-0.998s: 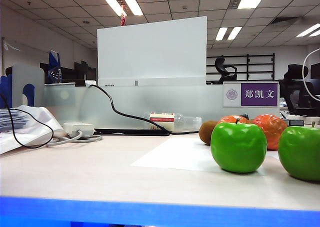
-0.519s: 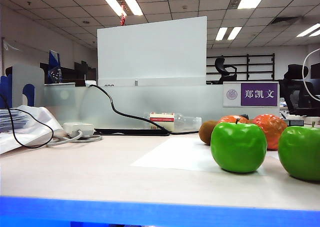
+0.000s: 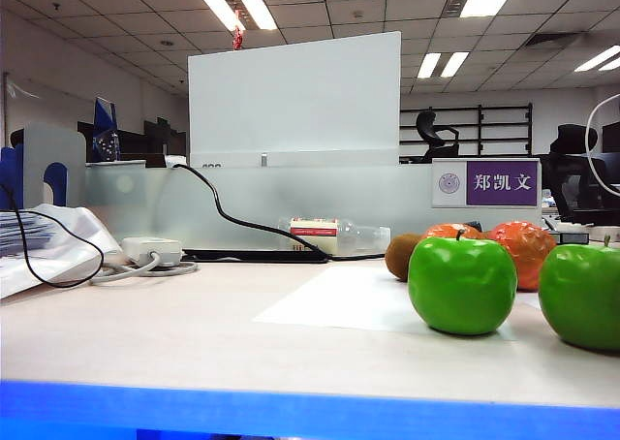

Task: Put the same fruits together.

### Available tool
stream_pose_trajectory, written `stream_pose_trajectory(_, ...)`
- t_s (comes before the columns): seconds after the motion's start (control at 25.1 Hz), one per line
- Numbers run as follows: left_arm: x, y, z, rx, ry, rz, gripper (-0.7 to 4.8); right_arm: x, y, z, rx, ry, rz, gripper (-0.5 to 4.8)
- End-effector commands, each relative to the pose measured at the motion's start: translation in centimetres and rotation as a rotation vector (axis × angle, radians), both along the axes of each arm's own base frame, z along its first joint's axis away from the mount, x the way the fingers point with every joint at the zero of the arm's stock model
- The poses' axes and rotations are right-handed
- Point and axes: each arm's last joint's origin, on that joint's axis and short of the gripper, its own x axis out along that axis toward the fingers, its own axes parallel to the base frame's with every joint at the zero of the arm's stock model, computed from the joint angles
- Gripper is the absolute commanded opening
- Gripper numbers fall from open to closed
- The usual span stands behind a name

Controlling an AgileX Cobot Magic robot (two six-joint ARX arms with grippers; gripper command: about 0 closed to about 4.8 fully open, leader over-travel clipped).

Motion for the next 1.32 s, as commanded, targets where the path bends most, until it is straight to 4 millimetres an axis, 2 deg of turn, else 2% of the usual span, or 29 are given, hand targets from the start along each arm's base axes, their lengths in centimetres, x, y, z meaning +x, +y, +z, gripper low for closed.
stream_pose_trajectory(0.04, 0.0, 0.0, 0.17, -0.002, -0.016, 0.001, -0.05, -0.02, -0.01, 0.18, -0.004, -0.016, -0.003, -0.05)
stream_pose_trajectory(0.56, 0.0, 0.0, 0.17, -0.002, -0.016, 0.001, -0.05, -0.02, -0.01, 0.18, -0.004, -0.016, -0.003, -0.05)
stream_pose_trajectory(0.8, 0.0, 0.0, 0.18, 0.18, -0.024, -0.01, -0.05, -0.02, -0.01, 0.17, -0.004, -0.015, -0.003, -0.05)
stream_pose_trajectory(1.32, 0.0, -0.03, 0.18, 0.154, -0.024, -0.019, -0.05, -0.02, -0.01, 0.17, -0.004, -0.015, -0.003, -0.05)
